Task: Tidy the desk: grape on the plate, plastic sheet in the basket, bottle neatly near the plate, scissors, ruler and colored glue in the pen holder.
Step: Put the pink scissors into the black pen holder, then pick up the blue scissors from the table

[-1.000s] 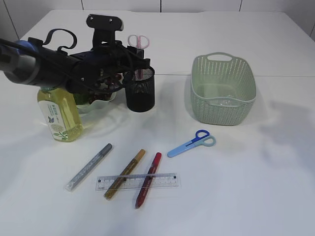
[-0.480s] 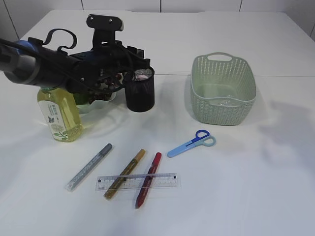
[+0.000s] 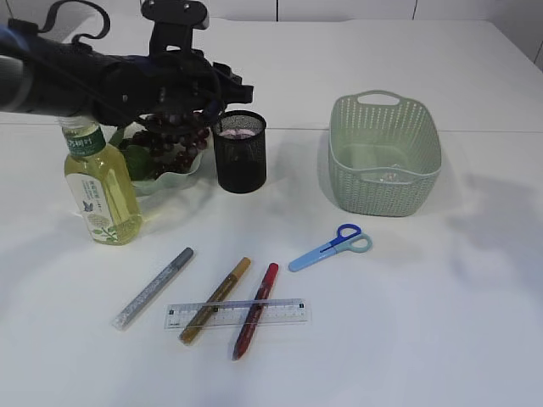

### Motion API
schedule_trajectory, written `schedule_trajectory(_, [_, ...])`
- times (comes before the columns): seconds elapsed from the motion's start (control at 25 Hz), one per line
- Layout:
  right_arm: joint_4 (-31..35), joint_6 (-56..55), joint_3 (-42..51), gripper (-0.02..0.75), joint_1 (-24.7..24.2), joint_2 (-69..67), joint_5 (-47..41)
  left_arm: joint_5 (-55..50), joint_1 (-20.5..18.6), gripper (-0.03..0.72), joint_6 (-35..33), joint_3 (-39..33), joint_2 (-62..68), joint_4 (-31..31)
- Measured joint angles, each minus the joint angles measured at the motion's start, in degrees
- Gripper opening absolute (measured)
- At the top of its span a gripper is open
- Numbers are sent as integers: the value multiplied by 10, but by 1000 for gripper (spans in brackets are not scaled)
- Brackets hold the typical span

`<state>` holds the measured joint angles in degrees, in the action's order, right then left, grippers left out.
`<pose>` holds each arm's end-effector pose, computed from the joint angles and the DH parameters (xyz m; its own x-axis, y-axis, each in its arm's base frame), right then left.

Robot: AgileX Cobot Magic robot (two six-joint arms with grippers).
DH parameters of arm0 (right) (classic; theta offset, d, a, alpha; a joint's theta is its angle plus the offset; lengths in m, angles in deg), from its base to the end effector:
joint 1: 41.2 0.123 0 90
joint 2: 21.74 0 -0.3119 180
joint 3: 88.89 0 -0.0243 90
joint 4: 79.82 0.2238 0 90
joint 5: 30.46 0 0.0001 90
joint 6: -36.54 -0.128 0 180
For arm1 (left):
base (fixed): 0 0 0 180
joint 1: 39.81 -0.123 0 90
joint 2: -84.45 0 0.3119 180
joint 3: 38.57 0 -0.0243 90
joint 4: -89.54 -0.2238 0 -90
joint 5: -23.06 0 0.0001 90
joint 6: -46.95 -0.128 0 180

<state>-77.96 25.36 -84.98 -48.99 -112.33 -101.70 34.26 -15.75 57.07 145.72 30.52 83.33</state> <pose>0.2578 -0.0313 0.3175 -0.9139 0.3310 -0.2352 0.3213 0.9436 0.0795 0.4613 -0.2089 0.2327 -0.3510 0.0798 -0.9330 0.4019 0.9128 -0.0731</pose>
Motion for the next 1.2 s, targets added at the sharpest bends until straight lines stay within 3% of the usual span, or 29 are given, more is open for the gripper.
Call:
schedule_trajectory(0.24, [0, 0, 0, 508, 0, 0, 0, -118, 24, 235, 0, 4, -40, -17])
schedule_trajectory(0.72, [-1, 0, 0, 507, 0, 0, 0, -351, 114, 237, -24, 38, -62, -47])
schedule_trajectory(0.84, [-1, 1, 0, 508, 0, 0, 0, -411, 122, 237, -52, 51, -62, -6])
schedule_trajectory(1.04, [-1, 1, 0, 506, 0, 0, 0, -523, 123, 237, -148, 57, -63, 128])
schedule_trajectory(1.2, [-1, 1, 0, 506, 0, 0, 0, -629, 123, 237, -219, 57, -63, 200])
